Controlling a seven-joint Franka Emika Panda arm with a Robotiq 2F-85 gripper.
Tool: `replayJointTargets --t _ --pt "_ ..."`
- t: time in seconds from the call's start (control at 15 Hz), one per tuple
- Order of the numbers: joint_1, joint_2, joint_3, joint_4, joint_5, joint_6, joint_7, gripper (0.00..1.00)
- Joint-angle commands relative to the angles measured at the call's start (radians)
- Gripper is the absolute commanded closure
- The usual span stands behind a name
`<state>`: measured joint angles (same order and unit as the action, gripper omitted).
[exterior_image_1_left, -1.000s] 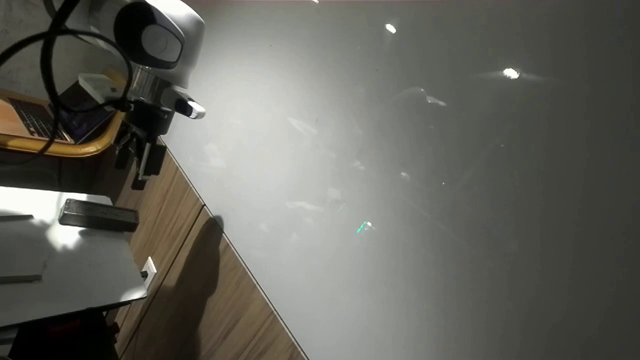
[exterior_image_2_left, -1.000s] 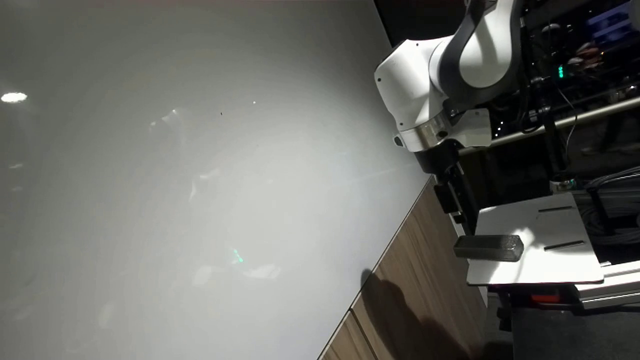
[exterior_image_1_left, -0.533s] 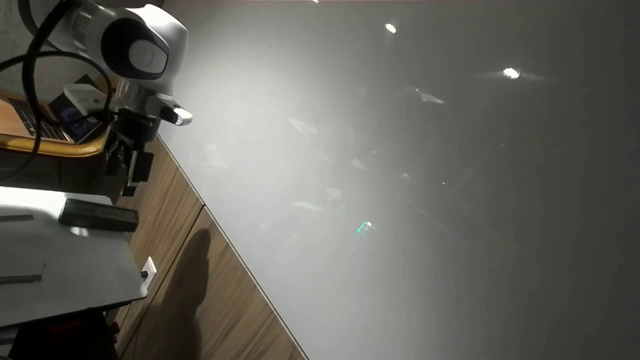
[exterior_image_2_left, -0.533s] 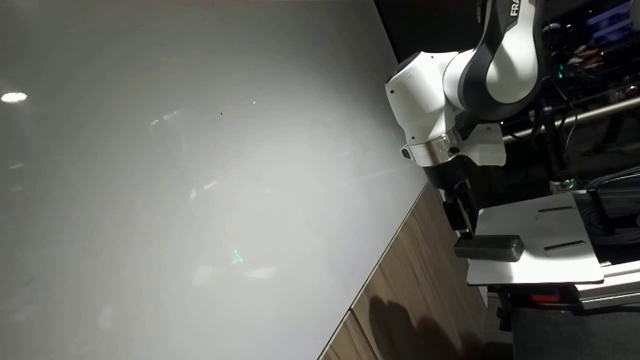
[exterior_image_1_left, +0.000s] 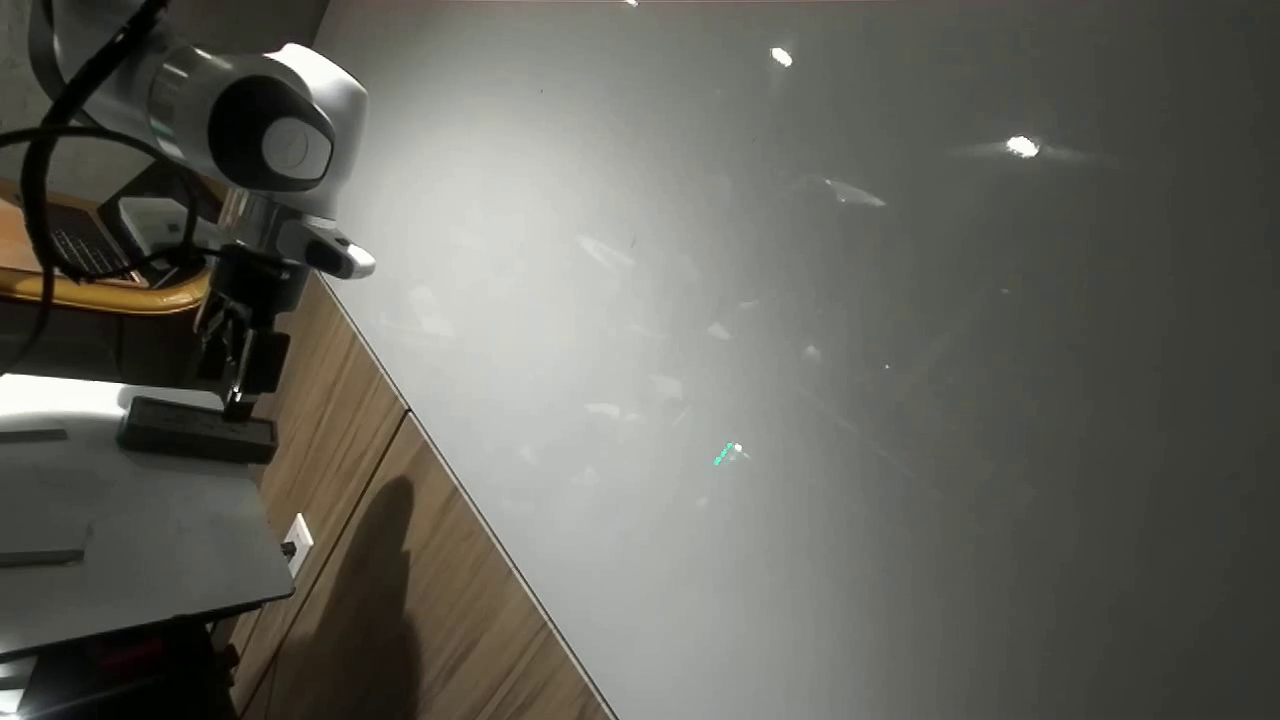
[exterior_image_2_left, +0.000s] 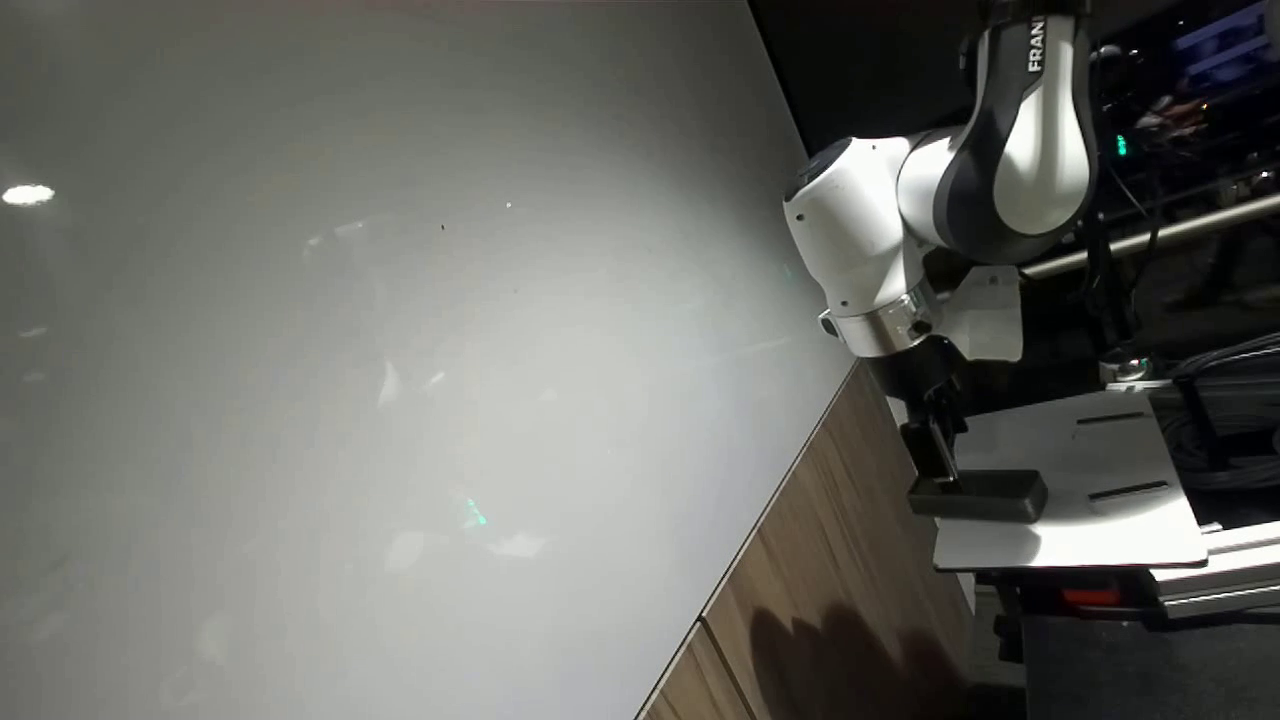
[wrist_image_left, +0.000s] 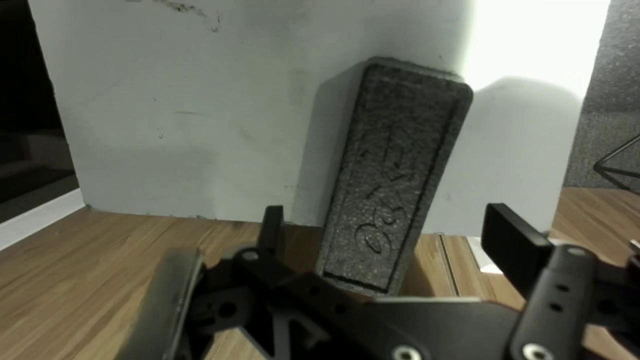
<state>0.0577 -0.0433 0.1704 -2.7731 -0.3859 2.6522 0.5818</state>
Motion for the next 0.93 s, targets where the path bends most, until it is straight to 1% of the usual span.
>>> replayJointTargets --t 0.0,0.33,0.67,0.73,0.8,0.87 --pt "0.001 0.059 -0.028 0.01 -0.008 0.026 0.012 0.0" --pt "0.021 0.111 -0.057 0.024 0.017 0.033 -0.008 0.0" --pt "0.035 0.13 -0.075 0.045 0.029 0.033 -0.015 0.0" --pt "0.037 0.131 -0.079 0.049 0.03 0.032 -0.016 0.13" --pt "0.039 0.132 -0.082 0.052 0.029 0.032 -0.015 0.23" --pt "0.039 0.133 -0.086 0.055 0.027 0.032 -0.015 0.35"
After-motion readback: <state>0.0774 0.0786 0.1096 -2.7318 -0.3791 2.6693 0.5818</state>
